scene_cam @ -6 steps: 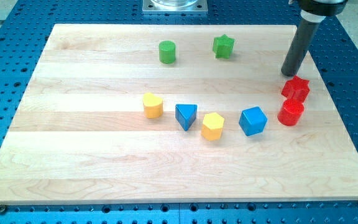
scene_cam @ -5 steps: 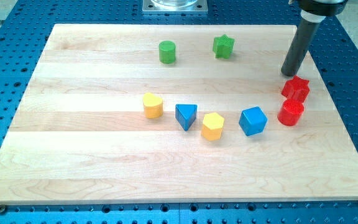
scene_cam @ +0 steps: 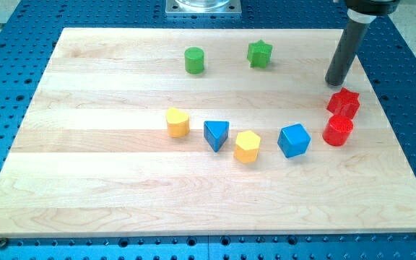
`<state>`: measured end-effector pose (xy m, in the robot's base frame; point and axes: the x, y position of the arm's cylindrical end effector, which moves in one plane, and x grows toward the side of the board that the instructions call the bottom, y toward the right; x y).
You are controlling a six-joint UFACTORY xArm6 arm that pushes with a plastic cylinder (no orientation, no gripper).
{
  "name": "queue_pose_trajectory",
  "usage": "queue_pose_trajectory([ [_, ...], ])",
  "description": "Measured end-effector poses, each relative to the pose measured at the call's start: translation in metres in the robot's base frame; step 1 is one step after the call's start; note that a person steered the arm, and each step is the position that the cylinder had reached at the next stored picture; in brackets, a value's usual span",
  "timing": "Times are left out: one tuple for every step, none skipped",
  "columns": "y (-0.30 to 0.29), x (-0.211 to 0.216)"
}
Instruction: Keep triangle on top left side
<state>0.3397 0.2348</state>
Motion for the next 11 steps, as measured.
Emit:
queue_pose_trajectory([
  [-0.021, -0.023],
  [-0.030, -0.026],
  [-0.039, -0.036],
  [-0.052, -0.051],
  [-0.053, -0.058],
  [-0.053, -0.063],
  [-0.054, -0.063],
  [-0.060, -0.078],
  [-0.067, -0.092],
  [-0.068, -0.063],
  [-0.041, -0.003],
])
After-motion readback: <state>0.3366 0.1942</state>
